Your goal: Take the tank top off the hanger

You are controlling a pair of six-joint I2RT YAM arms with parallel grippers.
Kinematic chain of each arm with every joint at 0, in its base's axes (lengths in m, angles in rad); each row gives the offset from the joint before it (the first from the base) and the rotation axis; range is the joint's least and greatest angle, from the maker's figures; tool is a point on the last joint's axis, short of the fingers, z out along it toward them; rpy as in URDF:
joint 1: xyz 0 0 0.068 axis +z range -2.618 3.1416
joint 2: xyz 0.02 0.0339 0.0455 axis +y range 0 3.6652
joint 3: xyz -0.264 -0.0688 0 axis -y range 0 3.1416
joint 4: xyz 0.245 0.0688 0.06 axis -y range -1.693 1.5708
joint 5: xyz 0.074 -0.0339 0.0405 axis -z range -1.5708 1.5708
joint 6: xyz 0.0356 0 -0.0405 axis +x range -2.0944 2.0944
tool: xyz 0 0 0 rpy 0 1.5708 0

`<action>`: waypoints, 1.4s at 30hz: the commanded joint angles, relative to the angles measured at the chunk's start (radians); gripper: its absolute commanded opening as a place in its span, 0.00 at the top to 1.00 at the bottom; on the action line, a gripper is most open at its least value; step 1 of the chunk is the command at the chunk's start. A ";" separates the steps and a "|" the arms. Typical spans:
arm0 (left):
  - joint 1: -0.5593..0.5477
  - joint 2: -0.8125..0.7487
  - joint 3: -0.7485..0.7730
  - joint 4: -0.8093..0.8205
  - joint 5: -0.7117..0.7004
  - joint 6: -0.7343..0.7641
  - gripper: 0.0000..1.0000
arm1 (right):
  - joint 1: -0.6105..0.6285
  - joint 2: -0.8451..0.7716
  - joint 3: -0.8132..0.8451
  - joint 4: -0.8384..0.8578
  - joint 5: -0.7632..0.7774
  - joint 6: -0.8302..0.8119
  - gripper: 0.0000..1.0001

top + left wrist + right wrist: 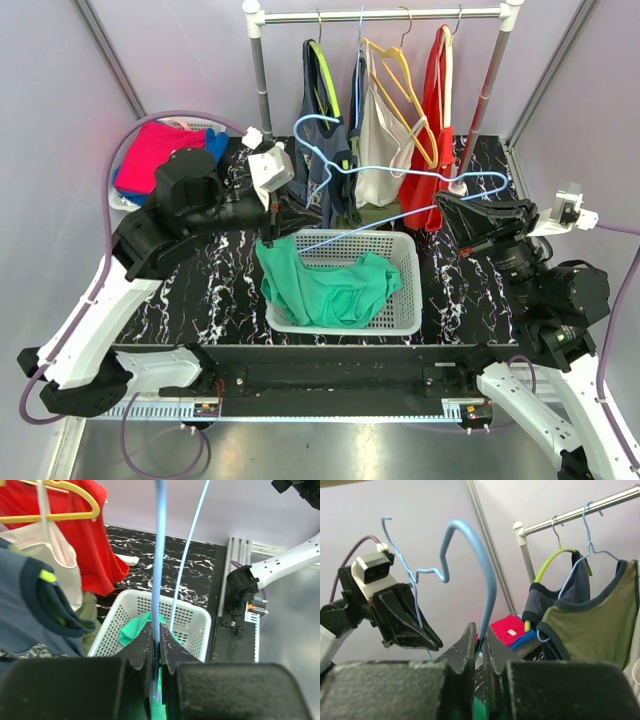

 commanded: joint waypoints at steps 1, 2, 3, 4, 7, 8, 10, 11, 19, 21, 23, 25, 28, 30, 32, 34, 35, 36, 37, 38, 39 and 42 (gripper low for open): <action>-0.023 0.035 0.012 0.088 0.089 -0.076 0.99 | 0.002 0.022 0.035 0.007 0.024 -0.039 0.94; -0.027 0.043 0.012 0.091 0.095 -0.080 1.00 | 0.000 0.022 0.037 0.005 0.024 -0.036 0.94; -0.029 0.053 0.019 0.097 0.094 -0.082 1.00 | 0.000 0.022 0.038 0.004 0.024 -0.037 0.94; -0.033 0.063 0.026 0.100 0.091 -0.083 1.00 | 0.002 0.022 0.040 0.002 0.026 -0.039 0.94; -0.038 0.108 0.099 0.109 0.084 -0.080 1.00 | 0.002 0.025 0.047 0.001 0.035 -0.049 0.94; -0.047 0.125 0.126 0.109 0.080 -0.079 1.00 | 0.000 0.028 0.053 -0.002 0.037 -0.054 0.92; -0.062 0.184 0.223 0.112 0.075 -0.073 1.00 | 0.000 0.030 0.067 -0.012 0.041 -0.063 0.89; -0.067 0.226 0.258 0.112 0.074 -0.068 1.00 | 0.002 0.028 0.072 -0.025 0.050 -0.072 0.86; -0.072 0.365 0.500 0.117 0.072 -0.083 1.00 | 0.002 -0.068 0.047 -0.186 0.115 -0.117 0.28; -0.072 0.356 0.471 0.131 0.074 -0.119 1.00 | 0.000 -0.077 0.046 -0.220 0.093 -0.131 0.22; -0.070 0.343 0.450 0.149 0.069 -0.131 1.00 | 0.000 -0.084 0.041 -0.251 0.040 -0.134 0.18; -0.072 0.345 0.448 0.154 0.052 -0.135 1.00 | 0.002 -0.074 0.032 -0.245 -0.024 -0.129 0.13; -0.070 0.368 0.485 0.161 0.040 -0.139 1.00 | 0.000 -0.025 -0.003 -0.204 -0.205 -0.089 0.00; -0.072 0.377 0.500 0.161 0.035 -0.137 1.00 | 0.000 0.011 -0.044 -0.174 -0.241 -0.062 0.00; -0.070 0.382 0.506 0.161 0.035 -0.134 1.00 | 0.000 0.024 -0.075 -0.127 -0.252 -0.069 0.00; -0.070 0.386 0.509 0.163 0.028 -0.132 1.00 | 0.002 0.042 -0.077 -0.140 -0.252 -0.094 0.00; -0.072 0.386 0.512 0.163 0.029 -0.131 1.00 | 0.000 0.054 -0.068 -0.151 -0.252 -0.124 0.00; -0.070 0.391 0.519 0.163 0.017 -0.131 1.00 | 0.000 0.079 -0.065 -0.156 -0.253 -0.135 0.00; -0.072 0.398 0.534 0.166 0.009 -0.131 1.00 | 0.002 0.090 -0.062 -0.156 -0.253 -0.150 0.00; -0.070 0.406 0.543 0.174 0.002 -0.135 1.00 | 0.003 0.099 -0.057 -0.156 -0.250 -0.172 0.00; -0.070 0.414 0.564 0.178 -0.009 -0.140 1.00 | 0.003 0.116 -0.054 -0.156 -0.249 -0.181 0.00; -0.072 0.452 0.603 0.194 -0.024 -0.165 1.00 | 0.010 0.165 -0.034 -0.142 -0.256 -0.204 0.00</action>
